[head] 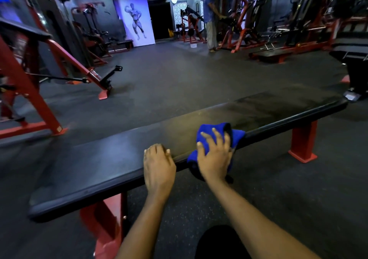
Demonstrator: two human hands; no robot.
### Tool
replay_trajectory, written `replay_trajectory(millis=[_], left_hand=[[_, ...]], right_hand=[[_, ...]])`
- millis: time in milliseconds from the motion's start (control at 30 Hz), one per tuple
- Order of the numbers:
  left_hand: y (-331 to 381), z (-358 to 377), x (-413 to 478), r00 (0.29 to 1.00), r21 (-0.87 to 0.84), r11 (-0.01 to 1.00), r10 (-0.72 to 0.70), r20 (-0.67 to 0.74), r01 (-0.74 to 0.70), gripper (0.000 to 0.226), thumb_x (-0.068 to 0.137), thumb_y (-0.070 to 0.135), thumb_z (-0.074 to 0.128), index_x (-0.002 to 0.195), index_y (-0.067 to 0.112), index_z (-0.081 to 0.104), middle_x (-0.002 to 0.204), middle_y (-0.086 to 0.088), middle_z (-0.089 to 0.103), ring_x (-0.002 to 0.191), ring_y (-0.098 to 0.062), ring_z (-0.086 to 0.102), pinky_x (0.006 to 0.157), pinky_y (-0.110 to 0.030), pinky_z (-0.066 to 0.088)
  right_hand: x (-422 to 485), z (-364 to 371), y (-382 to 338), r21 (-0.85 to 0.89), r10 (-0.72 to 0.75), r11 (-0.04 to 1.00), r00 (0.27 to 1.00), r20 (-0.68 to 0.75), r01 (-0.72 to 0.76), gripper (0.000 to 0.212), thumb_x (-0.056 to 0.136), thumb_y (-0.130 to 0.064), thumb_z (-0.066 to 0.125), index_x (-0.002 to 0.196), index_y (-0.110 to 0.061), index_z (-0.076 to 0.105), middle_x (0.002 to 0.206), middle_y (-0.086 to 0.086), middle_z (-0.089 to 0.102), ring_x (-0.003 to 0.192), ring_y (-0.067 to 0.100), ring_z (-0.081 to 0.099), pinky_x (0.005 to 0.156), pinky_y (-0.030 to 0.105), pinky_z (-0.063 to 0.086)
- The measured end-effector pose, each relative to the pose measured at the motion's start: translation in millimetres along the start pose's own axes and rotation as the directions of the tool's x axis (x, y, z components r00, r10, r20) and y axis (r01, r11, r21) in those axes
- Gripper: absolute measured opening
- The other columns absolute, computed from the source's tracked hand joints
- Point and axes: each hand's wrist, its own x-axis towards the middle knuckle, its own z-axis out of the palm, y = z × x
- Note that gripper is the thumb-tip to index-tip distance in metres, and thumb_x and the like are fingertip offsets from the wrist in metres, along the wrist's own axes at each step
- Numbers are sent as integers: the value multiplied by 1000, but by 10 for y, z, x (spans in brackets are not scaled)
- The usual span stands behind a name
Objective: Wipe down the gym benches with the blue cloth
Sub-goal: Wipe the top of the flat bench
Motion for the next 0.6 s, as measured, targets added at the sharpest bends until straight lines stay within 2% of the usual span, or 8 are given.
replay_trajectory(millis=[133, 233, 300, 333, 433, 500, 533, 600], left_hand=[[-54, -29, -6, 1000, -72, 997, 19, 14, -18, 13, 97, 16, 46, 90, 12, 56, 93, -6, 57, 90, -24, 51, 79, -41, 46], [-109, -67, -16, 999, -148, 988, 43, 17, -40, 13, 98, 13, 43, 93, 17, 54, 94, 4, 51, 89, -13, 46, 76, -26, 38], [-134, -75, -7, 997, -174, 983, 64, 53, -54, 16, 97, 6, 43, 102, 13, 57, 99, 6, 48, 93, -8, 43, 81, -21, 32], [-140, -83, 4, 996, -185, 982, 58, 69, -45, 19, 95, 3, 44, 106, 10, 57, 101, 4, 50, 96, -9, 44, 82, -19, 31], [-156, -159, 32, 992, -226, 974, 53, 115, -26, 29, 92, -3, 43, 115, 6, 56, 115, -6, 55, 105, -14, 47, 84, -14, 28], [-305, -248, -1, 995, -235, 972, 27, 94, -4, 30, 92, -4, 42, 118, 6, 56, 118, -7, 54, 106, -14, 47, 86, -13, 27], [-410, -296, -27, 998, -232, 972, -6, 65, 21, 30, 93, -3, 42, 117, 7, 57, 116, -8, 55, 105, -15, 48, 86, -14, 28], [-702, -424, -108, 994, -210, 974, -98, -51, 85, 26, 92, -2, 45, 111, 6, 60, 110, -11, 59, 103, -20, 50, 88, -21, 34]], right_hand=[[-33, -4, 139, -81, -182, 979, 980, 82, 189, 42, 88, -50, 49, 126, -35, 62, 144, -6, 50, 138, 27, 36, 111, 59, 28], [186, -64, 354, -31, -31, 999, 999, -20, 31, 45, 87, -49, 47, 124, -30, 65, 145, -1, 50, 139, 30, 33, 107, 58, 34], [98, -5, 156, 30, 93, 995, 993, -77, -91, 43, 85, -44, 49, 119, -25, 69, 143, 2, 52, 138, 33, 35, 103, 57, 39], [-15, 50, 0, 10, 73, 997, 995, -63, -72, 42, 85, -43, 51, 118, -25, 69, 143, 2, 52, 138, 33, 35, 103, 57, 39], [-303, 100, -159, -37, -220, 974, 971, 90, 224, 40, 88, -45, 54, 126, -33, 63, 145, -5, 49, 139, 29, 35, 110, 58, 29], [-231, 52, -17, -50, -315, 945, 941, 124, 323, 43, 89, -49, 52, 128, -34, 61, 145, -6, 49, 137, 27, 37, 110, 58, 28], [-175, 30, 51, -58, -291, 953, 951, 106, 298, 44, 89, -50, 50, 128, -34, 61, 145, -5, 50, 136, 27, 38, 109, 58, 28], [-153, 65, 4, -31, -106, 994, 994, 15, 106, 43, 89, -47, 49, 125, -29, 64, 143, -2, 51, 136, 30, 37, 107, 59, 31]])
